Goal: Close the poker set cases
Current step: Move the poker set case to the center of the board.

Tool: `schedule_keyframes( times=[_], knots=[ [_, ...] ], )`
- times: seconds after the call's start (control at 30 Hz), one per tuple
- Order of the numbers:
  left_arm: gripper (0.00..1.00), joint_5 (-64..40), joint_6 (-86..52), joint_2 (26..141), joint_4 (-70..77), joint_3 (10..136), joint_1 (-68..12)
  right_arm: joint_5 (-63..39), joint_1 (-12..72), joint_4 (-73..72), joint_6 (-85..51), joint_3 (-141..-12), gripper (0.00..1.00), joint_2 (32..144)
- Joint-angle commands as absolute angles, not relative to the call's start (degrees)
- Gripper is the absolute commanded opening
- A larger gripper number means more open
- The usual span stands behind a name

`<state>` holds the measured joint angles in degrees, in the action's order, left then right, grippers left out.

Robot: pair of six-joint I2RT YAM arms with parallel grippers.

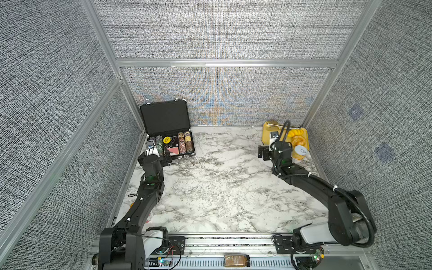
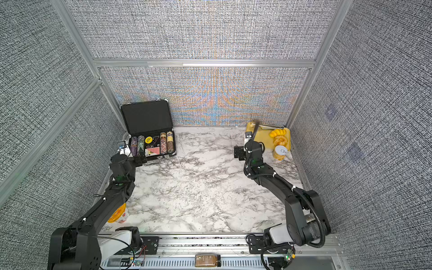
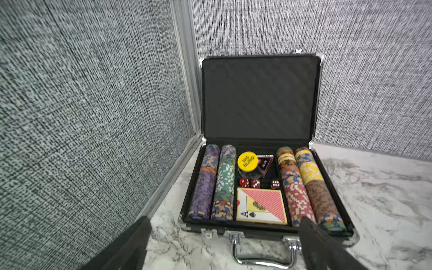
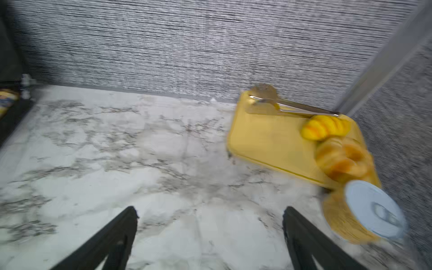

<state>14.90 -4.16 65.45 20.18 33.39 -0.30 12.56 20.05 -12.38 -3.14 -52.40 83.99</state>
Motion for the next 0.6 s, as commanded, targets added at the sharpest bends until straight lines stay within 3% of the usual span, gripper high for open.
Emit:
schedule_keyframes(
  times=[0.0, 0.57],
  knots=[
    [0.99, 10.71, -7.77, 66.94, 5.71, 36.82, 1.81, 9.06, 23.47, 0.07, -7.55, -60.97, 0.99, 88.16],
    [0.87, -13.29, -11.16, 86.83, -12.47, 58.01, 22.25, -3.86, 38.37, 20.01, -17.31, -100.73, 0.99, 115.24]
  ],
)
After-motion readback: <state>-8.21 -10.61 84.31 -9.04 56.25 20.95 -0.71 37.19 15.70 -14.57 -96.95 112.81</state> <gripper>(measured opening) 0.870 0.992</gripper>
